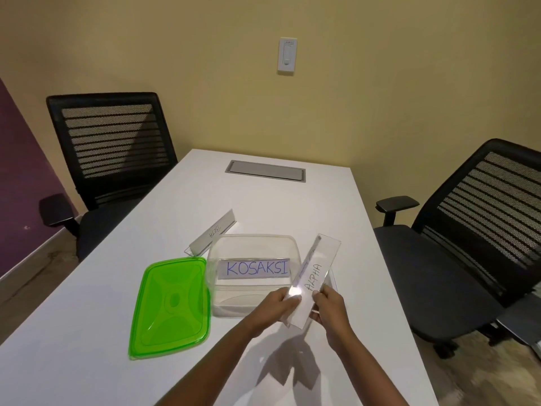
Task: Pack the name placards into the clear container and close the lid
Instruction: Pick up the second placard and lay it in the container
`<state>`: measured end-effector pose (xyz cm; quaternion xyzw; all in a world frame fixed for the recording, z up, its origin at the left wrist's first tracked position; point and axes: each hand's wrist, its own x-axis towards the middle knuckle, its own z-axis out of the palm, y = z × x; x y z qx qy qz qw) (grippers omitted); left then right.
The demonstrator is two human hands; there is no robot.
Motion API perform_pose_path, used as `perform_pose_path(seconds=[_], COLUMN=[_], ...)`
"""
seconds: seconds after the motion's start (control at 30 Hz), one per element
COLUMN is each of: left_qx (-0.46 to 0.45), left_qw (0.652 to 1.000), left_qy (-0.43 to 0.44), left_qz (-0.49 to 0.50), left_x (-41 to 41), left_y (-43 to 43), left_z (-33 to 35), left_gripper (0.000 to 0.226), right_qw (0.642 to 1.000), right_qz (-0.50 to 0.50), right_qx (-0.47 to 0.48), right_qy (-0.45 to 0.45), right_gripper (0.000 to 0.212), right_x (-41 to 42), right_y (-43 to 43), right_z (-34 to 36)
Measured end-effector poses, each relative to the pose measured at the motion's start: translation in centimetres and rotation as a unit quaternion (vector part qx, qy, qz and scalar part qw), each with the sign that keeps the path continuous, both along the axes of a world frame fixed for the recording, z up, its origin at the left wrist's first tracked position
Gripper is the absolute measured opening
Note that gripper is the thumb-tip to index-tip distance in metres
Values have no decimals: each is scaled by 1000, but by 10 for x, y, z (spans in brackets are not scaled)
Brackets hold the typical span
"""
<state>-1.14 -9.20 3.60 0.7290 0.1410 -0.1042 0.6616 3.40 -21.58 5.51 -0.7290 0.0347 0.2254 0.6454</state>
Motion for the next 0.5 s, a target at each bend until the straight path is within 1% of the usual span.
perform_pose_path(seconds=[0.13, 0.27, 0.4, 0.5], left_qx=[-96, -193, -214, -241], left_qw=[995, 976, 968, 954], left_qy=[28, 64, 60, 50], left_qz=[27, 83, 120, 170], left_x=[2, 2, 2, 5], left_y=[6, 12, 18, 19], left_z=[11, 15, 15, 20], left_gripper=[32, 25, 22, 19], right_qw=[999, 992, 983, 964], right_qz=[44, 95, 120, 138], right_qx=[-13, -57, -100, -135], right_qy=[-24, -54, -96, -182], right_gripper=[32, 35, 31, 28], right_x=[2, 5, 7, 4], right_y=[2, 7, 12, 16], right_z=[10, 14, 16, 19])
